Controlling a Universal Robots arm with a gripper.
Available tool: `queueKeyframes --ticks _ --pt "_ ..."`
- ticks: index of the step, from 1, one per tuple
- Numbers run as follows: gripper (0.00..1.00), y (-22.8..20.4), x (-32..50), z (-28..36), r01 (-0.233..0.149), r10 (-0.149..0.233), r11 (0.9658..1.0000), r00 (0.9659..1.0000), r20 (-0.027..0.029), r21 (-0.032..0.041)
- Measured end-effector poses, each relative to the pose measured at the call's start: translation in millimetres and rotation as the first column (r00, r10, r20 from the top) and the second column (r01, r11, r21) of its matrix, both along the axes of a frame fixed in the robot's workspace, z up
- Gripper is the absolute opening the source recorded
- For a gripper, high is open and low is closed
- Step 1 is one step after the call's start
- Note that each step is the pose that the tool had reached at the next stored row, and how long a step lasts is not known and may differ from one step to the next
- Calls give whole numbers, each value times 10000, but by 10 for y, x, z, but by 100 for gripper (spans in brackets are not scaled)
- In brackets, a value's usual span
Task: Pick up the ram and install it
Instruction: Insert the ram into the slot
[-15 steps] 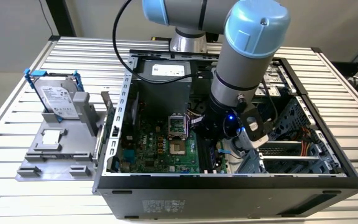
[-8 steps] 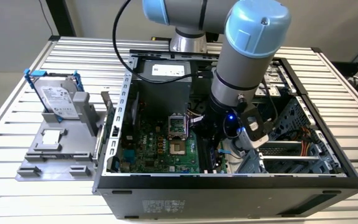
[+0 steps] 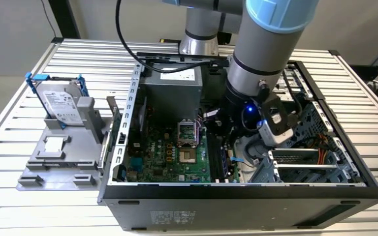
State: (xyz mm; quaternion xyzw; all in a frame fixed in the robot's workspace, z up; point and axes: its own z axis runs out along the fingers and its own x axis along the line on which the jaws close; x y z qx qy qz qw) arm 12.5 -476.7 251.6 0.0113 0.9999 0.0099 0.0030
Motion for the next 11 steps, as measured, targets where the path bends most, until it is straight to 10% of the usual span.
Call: queueKeyframes --ticks 2,3,11 --pt "100 0 0 1 -3 3 10000 10000 0 2" --pt "0 0 0 1 -2 2 10000 10000 0 3" --pt "0 0 -1 1 -2 2 10000 10000 -1 1"
